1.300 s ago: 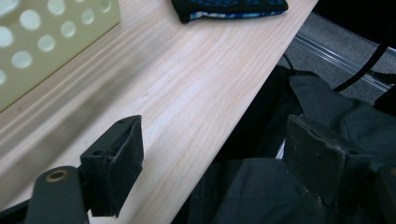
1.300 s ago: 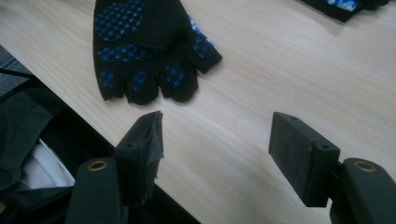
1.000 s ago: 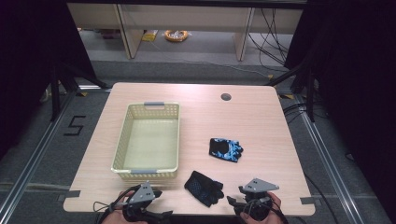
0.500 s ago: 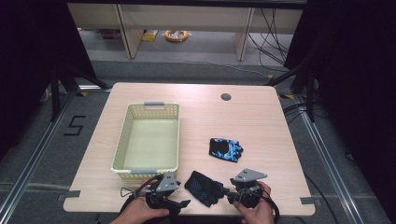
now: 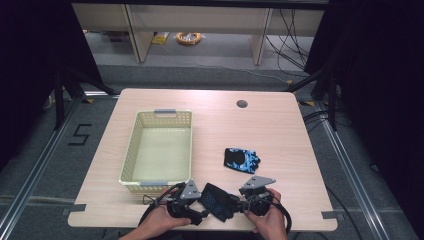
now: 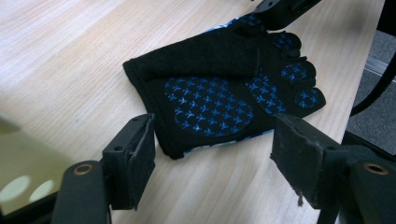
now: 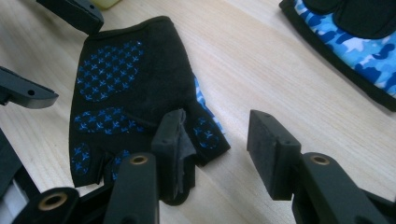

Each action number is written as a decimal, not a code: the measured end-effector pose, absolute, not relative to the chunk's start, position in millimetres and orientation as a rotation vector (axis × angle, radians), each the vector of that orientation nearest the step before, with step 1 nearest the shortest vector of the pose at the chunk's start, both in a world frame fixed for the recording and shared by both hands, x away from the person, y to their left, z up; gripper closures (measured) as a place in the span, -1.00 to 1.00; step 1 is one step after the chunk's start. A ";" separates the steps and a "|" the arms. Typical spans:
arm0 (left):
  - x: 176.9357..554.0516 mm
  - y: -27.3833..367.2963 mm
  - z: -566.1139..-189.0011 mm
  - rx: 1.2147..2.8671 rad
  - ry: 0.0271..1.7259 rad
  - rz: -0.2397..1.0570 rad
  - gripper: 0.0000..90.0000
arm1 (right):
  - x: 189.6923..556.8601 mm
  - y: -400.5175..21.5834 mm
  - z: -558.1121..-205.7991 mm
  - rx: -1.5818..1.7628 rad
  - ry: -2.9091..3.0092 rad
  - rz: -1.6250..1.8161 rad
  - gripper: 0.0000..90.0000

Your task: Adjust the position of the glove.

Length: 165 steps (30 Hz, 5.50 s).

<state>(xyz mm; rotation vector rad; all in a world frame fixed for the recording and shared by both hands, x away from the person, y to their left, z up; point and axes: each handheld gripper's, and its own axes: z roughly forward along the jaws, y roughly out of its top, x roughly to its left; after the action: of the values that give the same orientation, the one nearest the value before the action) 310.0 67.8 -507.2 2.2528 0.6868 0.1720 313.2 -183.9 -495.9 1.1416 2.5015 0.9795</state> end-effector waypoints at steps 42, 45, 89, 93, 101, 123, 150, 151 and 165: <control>307.2 40.2 -501.6 2.269 0.572 0.145 0.81 | 339.2 -207.0 -479.0 1.112 2.604 1.025 0.91; 307.7 39.5 -506.3 2.274 0.585 0.131 0.81 | 343.2 -204.1 -487.8 1.124 2.620 0.983 0.90; 278.2 103.2 -494.6 2.178 0.706 0.066 -0.32 | 384.2 -208.4 -471.0 1.292 2.329 0.943 0.24; 276.4 112.7 -499.0 2.174 0.746 0.053 -0.33 | 400.8 -206.8 -475.2 1.294 2.317 0.911 0.24; 275.5 123.0 -500.3 2.174 0.751 0.060 -0.33 | 424.2 -201.5 -484.1 1.328 2.309 0.877 0.27; 272.3 121.0 -503.9 2.172 0.761 0.047 -0.33 | 446.3 -200.7 -500.9 1.436 2.287 0.875 0.47; 276.8 127.0 -502.8 2.159 0.778 0.075 -0.33 | 402.4 -201.4 -454.4 1.360 2.209 1.233 0.85; 276.1 127.5 -502.4 2.147 0.781 0.057 -0.33 | 397.1 -201.9 -452.7 1.347 2.205 1.245 0.85; 279.6 129.4 -503.1 2.163 0.783 0.084 -0.36 | 313.4 -195.3 -460.6 1.415 2.246 1.342 0.85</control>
<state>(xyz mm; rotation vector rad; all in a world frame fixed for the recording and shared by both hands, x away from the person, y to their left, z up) 279.6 129.4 -503.1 2.1628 0.7828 0.0840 313.4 -195.3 -460.6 1.4150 2.2461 1.3415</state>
